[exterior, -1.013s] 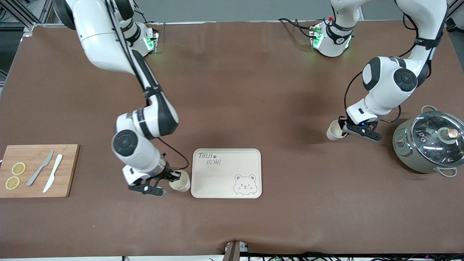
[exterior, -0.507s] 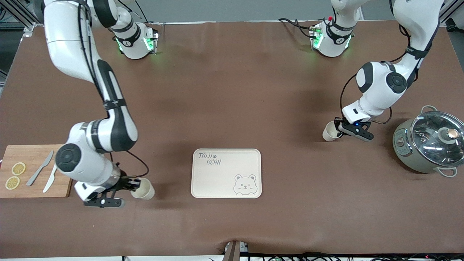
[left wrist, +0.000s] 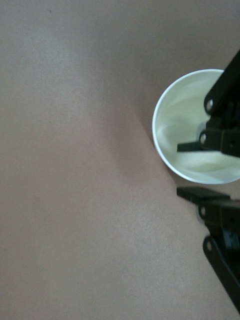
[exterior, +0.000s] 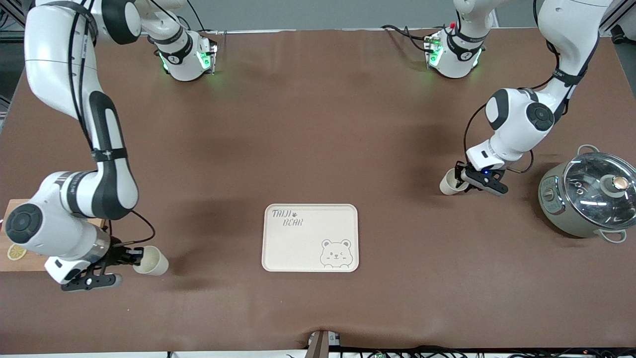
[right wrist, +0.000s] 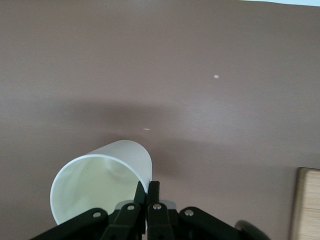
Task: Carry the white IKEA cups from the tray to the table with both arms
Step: 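Carry the cups off the tray with both grippers and lower them, then open both grippers to release the cups on the table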
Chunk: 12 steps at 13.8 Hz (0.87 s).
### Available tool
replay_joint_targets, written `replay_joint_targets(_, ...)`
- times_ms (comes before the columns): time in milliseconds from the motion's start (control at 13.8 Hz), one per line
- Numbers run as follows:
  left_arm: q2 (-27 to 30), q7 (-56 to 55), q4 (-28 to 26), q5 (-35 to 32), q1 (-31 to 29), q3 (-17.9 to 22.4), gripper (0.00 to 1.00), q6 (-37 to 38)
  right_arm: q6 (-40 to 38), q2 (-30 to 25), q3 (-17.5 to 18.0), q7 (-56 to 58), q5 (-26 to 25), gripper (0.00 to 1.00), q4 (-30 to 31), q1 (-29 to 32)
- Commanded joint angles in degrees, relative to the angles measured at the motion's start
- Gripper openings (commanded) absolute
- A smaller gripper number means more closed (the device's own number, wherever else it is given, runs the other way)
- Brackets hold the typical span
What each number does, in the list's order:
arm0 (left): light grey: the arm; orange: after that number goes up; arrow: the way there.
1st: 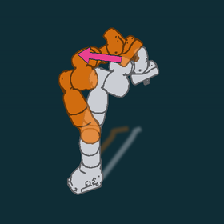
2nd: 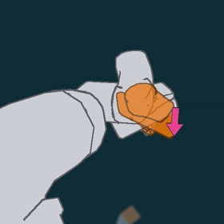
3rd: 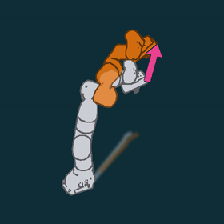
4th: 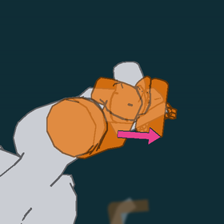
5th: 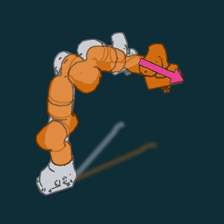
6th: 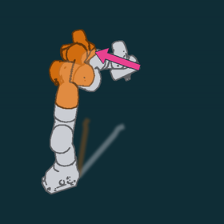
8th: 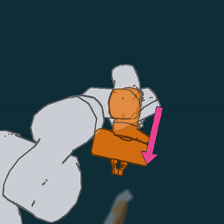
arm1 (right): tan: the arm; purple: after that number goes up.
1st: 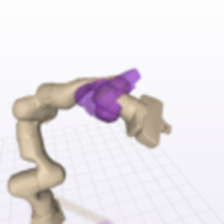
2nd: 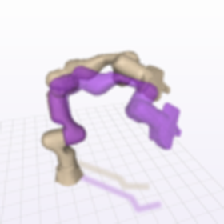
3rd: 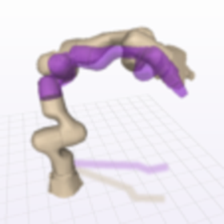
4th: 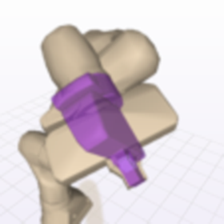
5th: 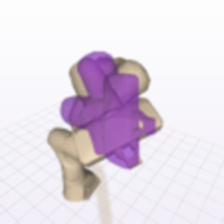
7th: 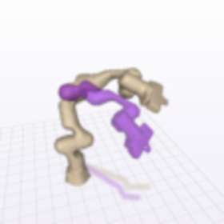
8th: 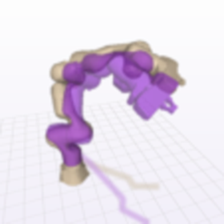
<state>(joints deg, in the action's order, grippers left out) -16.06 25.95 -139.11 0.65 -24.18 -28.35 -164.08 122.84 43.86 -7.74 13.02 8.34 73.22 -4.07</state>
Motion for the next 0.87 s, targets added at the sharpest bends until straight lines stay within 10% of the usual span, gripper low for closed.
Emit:
replay_joint_targets(0,2.6,0.8,0.9,1.0,-0.5,-0.8,1.0,1.6,-0.6,-0.2,1.2,6.5,-0.5,0.0,0.9,4.3)
replay_joint_targets(434,1.5,-6.1,24.9,1.5,-0.4,-0.7,1.0,34.2,-4.8,1.0,1.3,8.8,-0.1,0.0,2.4,6.3)
replay_joint_targets(724,-5.2,-12.9,37.3,0.7,0.8,-0.7,1.0,38.1,-5.9,2.5,1.4,8.6,0.1,0.0,2.5,6.3)
replay_joint_targets(796,-6.6,-14.9,39.3,0.6,1.8,-0.6,1.0,38.1,-6.2,2.8,1.4,8.5,0.1,0.13,2.5,6.2)
